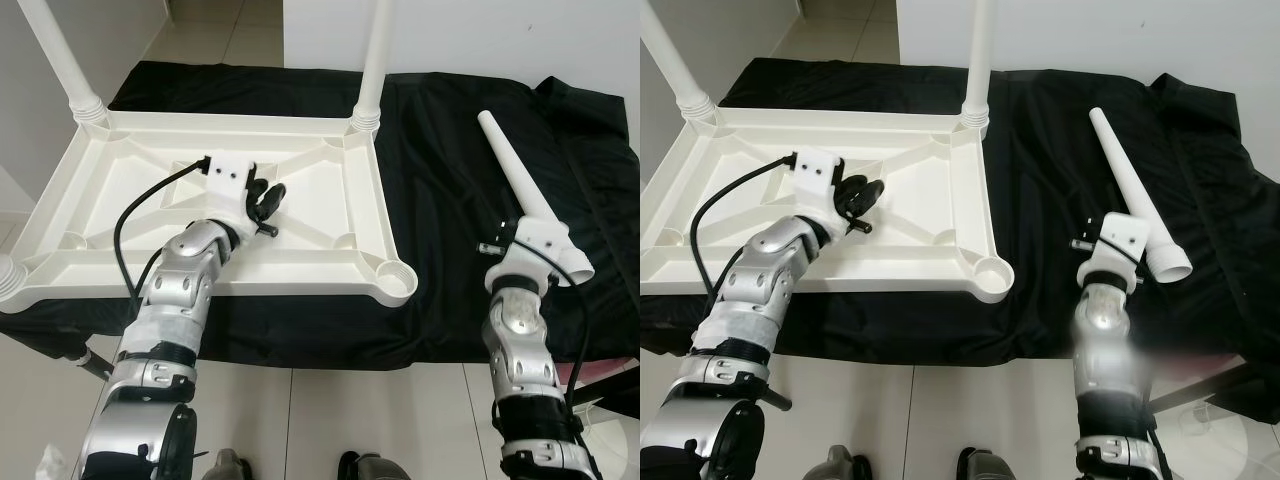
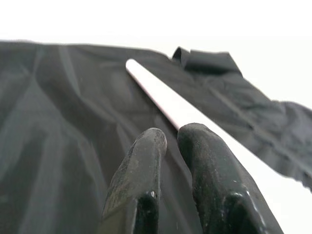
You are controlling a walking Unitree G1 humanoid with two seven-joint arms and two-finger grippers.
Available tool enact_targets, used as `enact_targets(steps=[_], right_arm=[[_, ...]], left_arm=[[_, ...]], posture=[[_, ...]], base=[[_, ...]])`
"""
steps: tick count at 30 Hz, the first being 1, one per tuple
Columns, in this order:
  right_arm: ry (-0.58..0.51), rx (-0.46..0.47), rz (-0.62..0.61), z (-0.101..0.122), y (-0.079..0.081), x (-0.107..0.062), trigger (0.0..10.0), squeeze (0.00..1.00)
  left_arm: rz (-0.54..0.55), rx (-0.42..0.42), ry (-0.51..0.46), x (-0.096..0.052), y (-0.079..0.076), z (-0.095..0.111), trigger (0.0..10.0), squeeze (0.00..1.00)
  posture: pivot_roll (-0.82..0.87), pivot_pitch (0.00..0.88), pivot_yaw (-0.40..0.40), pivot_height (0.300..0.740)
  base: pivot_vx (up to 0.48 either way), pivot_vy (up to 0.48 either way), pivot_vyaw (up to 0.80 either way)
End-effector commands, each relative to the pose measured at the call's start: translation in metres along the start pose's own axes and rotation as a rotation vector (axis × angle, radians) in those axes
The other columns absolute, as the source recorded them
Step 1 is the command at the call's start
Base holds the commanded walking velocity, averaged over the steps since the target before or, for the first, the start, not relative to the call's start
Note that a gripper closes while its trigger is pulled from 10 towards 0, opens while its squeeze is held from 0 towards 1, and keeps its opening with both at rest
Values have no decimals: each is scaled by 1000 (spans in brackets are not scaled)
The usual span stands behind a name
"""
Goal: Building children table
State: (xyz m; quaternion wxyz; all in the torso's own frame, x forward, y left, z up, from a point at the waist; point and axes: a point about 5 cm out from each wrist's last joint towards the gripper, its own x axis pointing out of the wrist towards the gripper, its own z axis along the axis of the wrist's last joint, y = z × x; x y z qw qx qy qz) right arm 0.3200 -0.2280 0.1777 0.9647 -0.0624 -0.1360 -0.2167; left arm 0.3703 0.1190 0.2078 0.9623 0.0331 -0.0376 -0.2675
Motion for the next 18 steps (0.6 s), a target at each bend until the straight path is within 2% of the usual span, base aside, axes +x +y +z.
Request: enact_targets(steps=[1, 5, 8, 18], right_arm=[[-4, -21, 9, 0, 1, -3, 10000, 0], [0, -23, 15, -1, 2, -6, 10000, 0], [5, -22, 20, -2, 5, -10, 10000, 0], [-7, -10, 30, 2, 6, -8, 10000, 0]], left_arm=[[278, 17, 8, -1, 15, 0, 10000, 0], [285, 4, 7, -2, 16, 0, 10000, 0], [298, -14, 42, -3, 16, -7, 10000, 0], [327, -4, 39, -5, 24, -6, 10000, 0]], posture=[[-68, 133, -21, 740], [-74, 139, -16, 740], [-75, 153, -12, 740], [-80, 181, -9, 740]], base=[[0, 0, 0], [0, 0, 0], [0, 0, 0], [0, 0, 0]])
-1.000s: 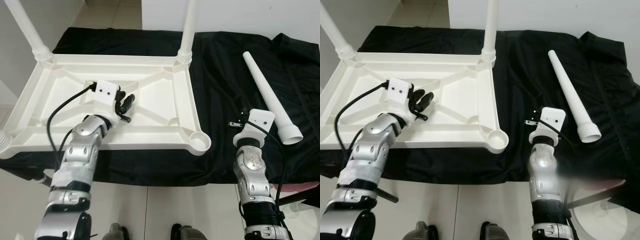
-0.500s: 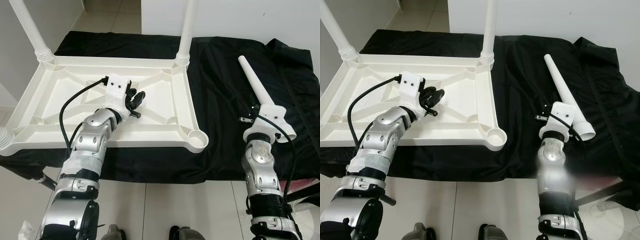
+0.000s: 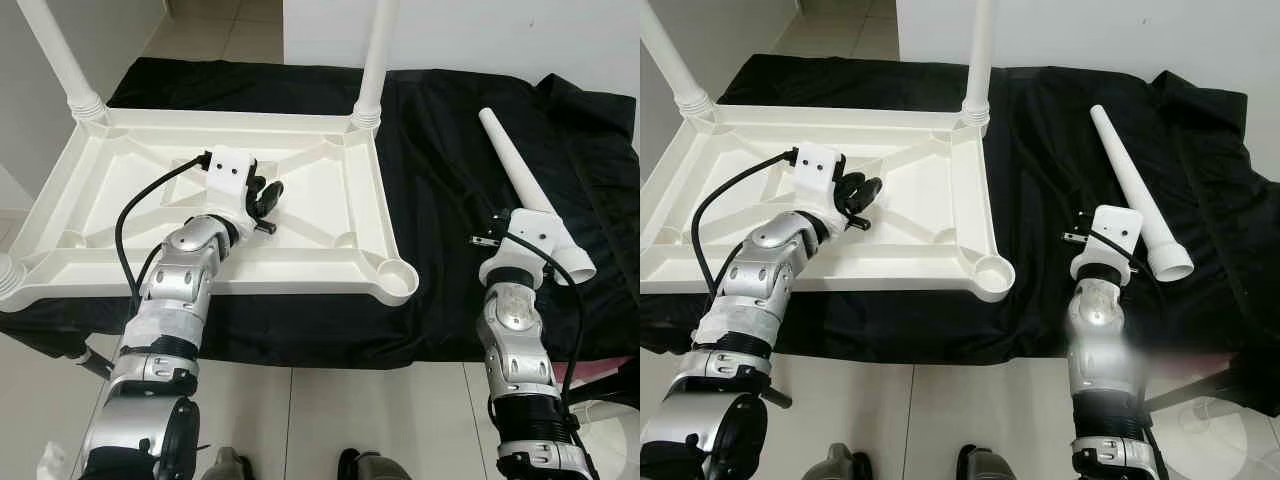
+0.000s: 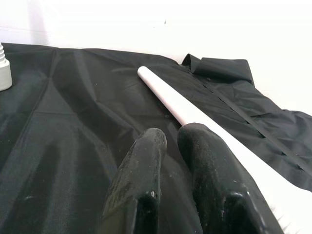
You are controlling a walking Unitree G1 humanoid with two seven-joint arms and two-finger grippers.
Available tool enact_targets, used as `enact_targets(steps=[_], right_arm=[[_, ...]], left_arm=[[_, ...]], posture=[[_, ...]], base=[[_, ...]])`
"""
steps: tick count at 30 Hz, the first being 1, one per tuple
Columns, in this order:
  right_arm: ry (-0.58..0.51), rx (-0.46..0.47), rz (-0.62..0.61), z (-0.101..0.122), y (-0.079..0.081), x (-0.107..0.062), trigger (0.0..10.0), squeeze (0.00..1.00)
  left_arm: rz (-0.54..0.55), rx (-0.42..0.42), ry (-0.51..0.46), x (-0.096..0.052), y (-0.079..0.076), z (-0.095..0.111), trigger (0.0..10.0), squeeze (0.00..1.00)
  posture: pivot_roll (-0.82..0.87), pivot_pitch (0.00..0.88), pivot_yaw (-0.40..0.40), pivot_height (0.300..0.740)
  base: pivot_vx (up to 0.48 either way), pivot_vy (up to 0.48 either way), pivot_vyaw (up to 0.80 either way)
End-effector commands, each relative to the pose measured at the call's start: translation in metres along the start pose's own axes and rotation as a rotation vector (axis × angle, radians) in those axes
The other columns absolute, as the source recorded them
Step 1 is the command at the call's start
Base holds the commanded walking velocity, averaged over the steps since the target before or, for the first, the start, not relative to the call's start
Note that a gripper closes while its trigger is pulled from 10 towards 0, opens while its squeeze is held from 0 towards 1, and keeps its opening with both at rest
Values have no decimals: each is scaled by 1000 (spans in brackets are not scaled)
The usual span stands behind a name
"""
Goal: Building children table
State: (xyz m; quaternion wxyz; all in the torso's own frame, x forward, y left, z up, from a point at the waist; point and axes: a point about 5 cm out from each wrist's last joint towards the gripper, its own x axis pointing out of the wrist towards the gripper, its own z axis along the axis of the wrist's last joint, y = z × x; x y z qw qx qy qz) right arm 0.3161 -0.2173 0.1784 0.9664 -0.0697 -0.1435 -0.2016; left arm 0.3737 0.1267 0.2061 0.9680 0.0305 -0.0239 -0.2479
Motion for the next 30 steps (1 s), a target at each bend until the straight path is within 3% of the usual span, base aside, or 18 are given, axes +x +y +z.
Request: enact_targets(steps=[1, 13, 19, 30], right_arm=[[12, -3, -1, -2, -2, -1, 10000, 0], [0, -14, -20, 1, -7, -2, 10000, 0], [-5, -13, 13, 1, 0, -2, 10000, 0], [-4, -2, 21, 0, 5, 3, 10000, 0]], left_arm=[[287, 3, 11, -3, 16, -4, 10000, 0], [327, 41, 52, -6, 25, -15, 10000, 0], [343, 39, 31, -10, 33, -14, 10000, 0], [368, 75, 43, -14, 34, -20, 10000, 0]], posture=[[-80, 181, -9, 740], [-113, 176, 5, 740], [-99, 168, -13, 740], [-70, 164, -14, 740]], base=[[0, 0, 0], [0, 0, 0], [0, 0, 0], [0, 0, 0]])
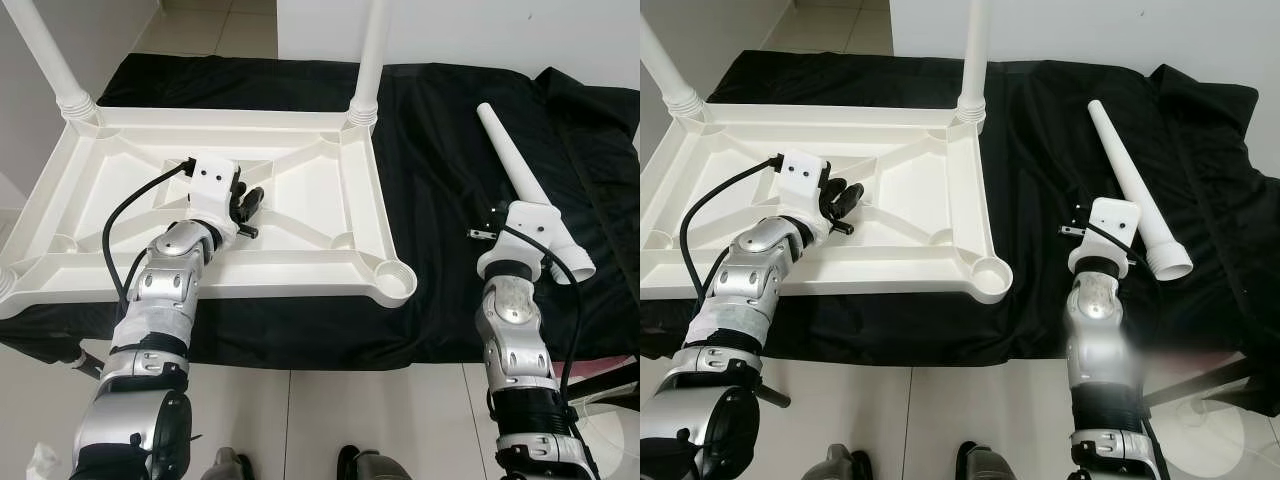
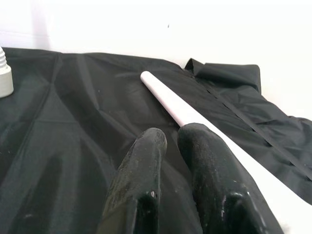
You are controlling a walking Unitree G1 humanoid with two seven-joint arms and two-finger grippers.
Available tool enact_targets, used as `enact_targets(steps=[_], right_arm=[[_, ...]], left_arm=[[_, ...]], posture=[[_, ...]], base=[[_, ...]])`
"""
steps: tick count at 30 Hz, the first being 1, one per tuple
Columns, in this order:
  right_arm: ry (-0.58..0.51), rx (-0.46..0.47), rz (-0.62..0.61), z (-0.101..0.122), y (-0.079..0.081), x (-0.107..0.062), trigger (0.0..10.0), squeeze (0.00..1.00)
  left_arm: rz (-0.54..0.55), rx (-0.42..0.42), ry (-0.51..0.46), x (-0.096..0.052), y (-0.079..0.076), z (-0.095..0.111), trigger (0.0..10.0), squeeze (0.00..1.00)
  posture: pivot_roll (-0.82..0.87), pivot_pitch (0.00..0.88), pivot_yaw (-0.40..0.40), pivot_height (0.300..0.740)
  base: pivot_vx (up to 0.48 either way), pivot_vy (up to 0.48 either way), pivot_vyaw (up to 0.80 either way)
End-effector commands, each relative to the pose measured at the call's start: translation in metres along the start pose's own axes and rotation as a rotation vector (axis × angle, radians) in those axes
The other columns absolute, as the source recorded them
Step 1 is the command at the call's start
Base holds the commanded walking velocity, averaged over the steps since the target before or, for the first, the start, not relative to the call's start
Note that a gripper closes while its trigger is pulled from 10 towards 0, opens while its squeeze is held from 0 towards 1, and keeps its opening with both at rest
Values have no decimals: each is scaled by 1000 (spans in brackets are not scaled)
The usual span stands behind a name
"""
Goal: Building children table
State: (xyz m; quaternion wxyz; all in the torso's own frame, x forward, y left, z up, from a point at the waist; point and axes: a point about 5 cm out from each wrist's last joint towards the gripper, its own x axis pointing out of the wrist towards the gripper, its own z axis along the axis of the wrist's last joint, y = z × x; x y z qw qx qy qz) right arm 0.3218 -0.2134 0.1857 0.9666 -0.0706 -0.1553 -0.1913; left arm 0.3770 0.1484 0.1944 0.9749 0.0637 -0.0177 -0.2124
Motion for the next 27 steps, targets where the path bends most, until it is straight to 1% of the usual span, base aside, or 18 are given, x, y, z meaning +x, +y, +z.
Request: enact_targets(steps=[1, 7, 11, 13, 14, 16, 17, 18, 19, 20, 22, 23, 25, 27], right_arm=[[29, -5, 14, -8, 3, -3, 10000, 0], [24, -2, 47, -8, 8, -5, 10000, 0], [-8, 12, 25, -5, 1, -6, 10000, 0], [-8, 12, 25, -5, 1, -6, 10000, 0], [-14, 28, 3, -5, -3, -7, 10000, 200], [-14, 28, 3, -5, -3, -7, 10000, 200], [-4, 68, -11, -6, -8, -7, 10000, 1000], [-4, 68, -11, -6, -8, -7, 10000, 1000], [-5, 61, -47, -7, -15, -7, 10000, 1000], [11, 56, -82, -11, -25, -7, 10000, 1000], [11, 56, -82, -11, -25, -7, 10000, 1000], [19, 43, -107, -13, -33, -6, 10000, 1000], [28, 45, -154, -17, -49, -5, 10000, 1000], [28, 45, -154, -17, -49, -5, 10000, 1000]], left_arm=[[300, 13, 29, -5, 14, -10, 10000, 0], [303, 6, 36, -6, 13, -14, 10000, 0], [268, 23, 56, -6, 7, -21, 10000, 0], [268, 23, 56, -6, 7, -21, 10000, 0], [253, 24, 60, -6, 6, -23, 10000, 0], [253, 24, 60, -6, 6, -23, 10000, 0], [235, 42, 52, -6, 3, -21, 10000, 0], [235, 42, 52, -6, 3, -21, 10000, 0], [215, 51, 52, -6, 0, -22, 10000, 0], [189, 30, 55, -7, -3, -22, 10000, 0], [189, 30, 55, -7, -3, -22, 10000, 0], [164, 18, 48, -8, -6, -21, 10000, 0], [101, 26, 26, -8, -14, -16, 10000, 0], [101, 26, 26, -8, -14, -16, 10000, 0]], posture=[[-57, 156, -20, 740], [-53, 149, -26, 740], [-50, 135, -23, 740], [-50, 135, -23, 740], [-45, 123, -30, 740], [-45, 123, -30, 740], [-41, 123, -34, 740], [-41, 123, -34, 740], [-42, 120, -37, 740], [-42, 120, -34, 740], [-42, 120, -34, 740], [-43, 122, -31, 740], [-45, 130, -26, 740], [-45, 130, -26, 740]], base=[[0, 0, 0], [0, 0, 0], [0, 0, 0], [0, 0, 0], [0, 0, 0], [0, 0, 0], [0, 0, 0], [0, 0, 0], [0, 0, 0], [0, 0, 0], [0, 0, 0], [0, 0, 0], [0, 0, 0], [0, 0, 0]])
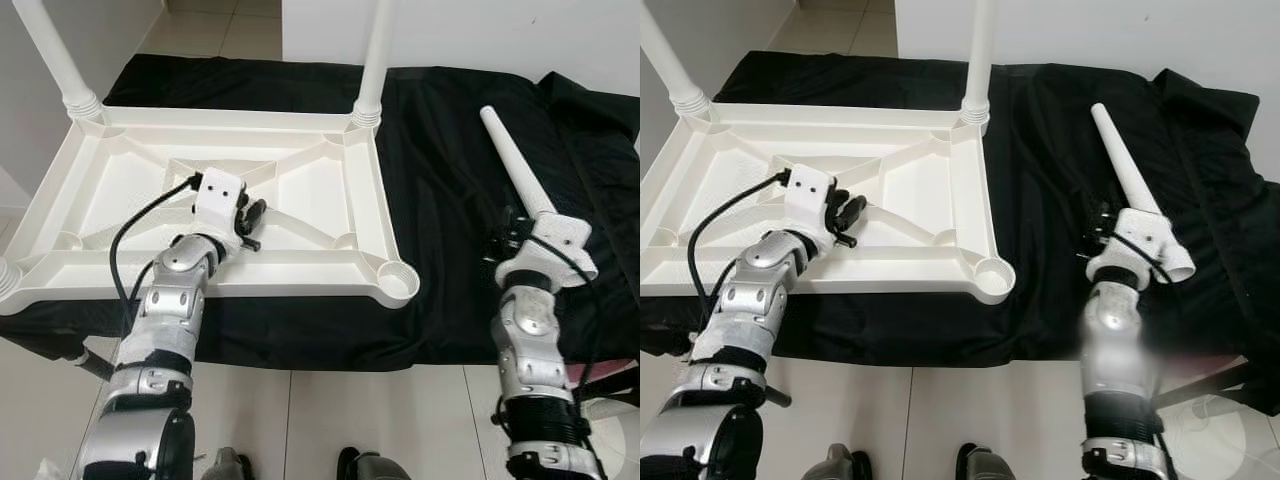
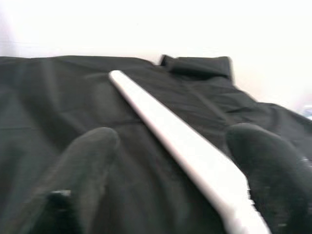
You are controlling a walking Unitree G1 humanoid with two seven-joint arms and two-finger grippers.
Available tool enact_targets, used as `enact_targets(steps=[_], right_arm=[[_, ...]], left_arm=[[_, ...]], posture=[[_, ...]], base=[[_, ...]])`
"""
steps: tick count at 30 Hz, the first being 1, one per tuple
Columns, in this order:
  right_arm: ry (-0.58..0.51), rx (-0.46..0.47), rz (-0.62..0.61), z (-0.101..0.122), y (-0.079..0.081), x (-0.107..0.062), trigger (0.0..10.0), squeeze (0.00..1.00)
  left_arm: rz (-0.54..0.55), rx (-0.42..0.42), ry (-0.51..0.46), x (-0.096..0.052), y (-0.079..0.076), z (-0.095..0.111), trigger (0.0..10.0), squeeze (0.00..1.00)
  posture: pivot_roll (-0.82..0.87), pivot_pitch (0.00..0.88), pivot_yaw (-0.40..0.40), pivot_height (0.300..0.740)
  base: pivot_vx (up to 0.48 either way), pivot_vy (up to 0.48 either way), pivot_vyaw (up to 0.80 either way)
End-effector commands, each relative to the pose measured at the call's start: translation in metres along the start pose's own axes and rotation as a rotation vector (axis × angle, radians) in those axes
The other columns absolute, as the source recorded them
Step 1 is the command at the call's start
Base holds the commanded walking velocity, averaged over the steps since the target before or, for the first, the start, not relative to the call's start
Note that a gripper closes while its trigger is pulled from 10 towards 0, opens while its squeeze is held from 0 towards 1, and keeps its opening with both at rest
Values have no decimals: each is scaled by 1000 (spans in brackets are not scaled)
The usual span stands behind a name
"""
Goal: Building children table
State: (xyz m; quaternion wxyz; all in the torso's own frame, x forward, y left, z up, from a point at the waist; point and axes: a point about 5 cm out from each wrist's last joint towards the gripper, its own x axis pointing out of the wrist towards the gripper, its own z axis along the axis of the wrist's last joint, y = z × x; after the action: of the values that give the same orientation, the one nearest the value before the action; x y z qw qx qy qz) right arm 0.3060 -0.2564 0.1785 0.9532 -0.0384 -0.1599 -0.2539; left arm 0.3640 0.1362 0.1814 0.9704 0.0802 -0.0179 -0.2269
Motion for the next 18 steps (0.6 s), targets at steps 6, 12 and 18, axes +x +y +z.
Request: enact_targets(steps=[6, 12, 18], right_arm=[[32, 156, -119, -14, -19, -13, 10000, 0], [44, 281, -187, -20, -19, -27, 10000, 0], [131, 351, -260, -38, -25, -36, 10000, 0]], left_arm=[[102, 16, 16, 1, -2, -2, 10000, 0], [125, -6, 20, 2, 1, -2, 10000, 0], [51, -67, -10, 2, -6, 10, 10000, 0]], posture=[[-44, 122, -14, 740], [-36, 118, -14, 740], [-25, 117, -15, 740]], base=[[0, 0, 0], [0, 0, 0], [0, 0, 0]])
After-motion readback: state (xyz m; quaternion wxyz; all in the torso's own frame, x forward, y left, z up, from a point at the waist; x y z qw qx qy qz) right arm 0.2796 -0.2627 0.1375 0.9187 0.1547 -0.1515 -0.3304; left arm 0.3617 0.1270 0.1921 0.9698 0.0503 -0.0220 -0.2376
